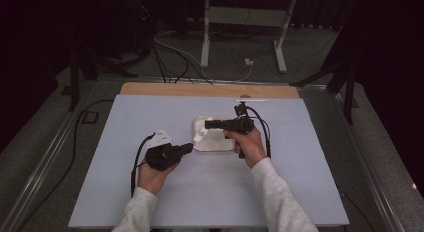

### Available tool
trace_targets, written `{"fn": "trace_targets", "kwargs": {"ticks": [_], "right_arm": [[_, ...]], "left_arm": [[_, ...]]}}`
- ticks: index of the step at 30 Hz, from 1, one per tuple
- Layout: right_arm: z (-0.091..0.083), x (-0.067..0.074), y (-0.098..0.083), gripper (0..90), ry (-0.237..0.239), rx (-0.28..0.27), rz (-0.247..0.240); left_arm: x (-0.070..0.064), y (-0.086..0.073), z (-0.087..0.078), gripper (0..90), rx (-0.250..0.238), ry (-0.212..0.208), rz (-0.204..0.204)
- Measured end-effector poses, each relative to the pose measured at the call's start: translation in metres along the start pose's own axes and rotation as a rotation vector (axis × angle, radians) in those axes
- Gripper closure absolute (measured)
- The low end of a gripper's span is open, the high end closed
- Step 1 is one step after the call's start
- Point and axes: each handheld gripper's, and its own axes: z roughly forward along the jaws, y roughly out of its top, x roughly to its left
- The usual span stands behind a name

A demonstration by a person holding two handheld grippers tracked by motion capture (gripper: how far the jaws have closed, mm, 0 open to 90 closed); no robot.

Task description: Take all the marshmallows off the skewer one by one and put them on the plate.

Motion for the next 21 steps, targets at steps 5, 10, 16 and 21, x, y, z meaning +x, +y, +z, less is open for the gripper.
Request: {"fn": "trace_targets", "kwargs": {"ticks": [5, 10, 16, 21], "right_arm": [[-0.006, 0.004, 0.002, 77.0, -0.011, 0.001, -0.012], [-0.007, 0.008, 0.003, 78.5, -0.031, 0.004, -0.028], [-0.010, 0.008, 0.006, 79.1, -0.028, -0.008, -0.032], [-0.012, 0.008, 0.006, 79.1, -0.020, -0.019, -0.031]], "left_arm": [[0.001, -0.001, 0.002, 90.0, 0.007, -0.008, 0.015], [0.003, -0.002, -0.001, 90.0, 0.007, -0.024, 0.022], [0.004, -0.001, -0.004, 90.0, -0.004, -0.029, 0.034], [0.004, 0.000, -0.007, 90.0, -0.010, -0.032, 0.044]]}}
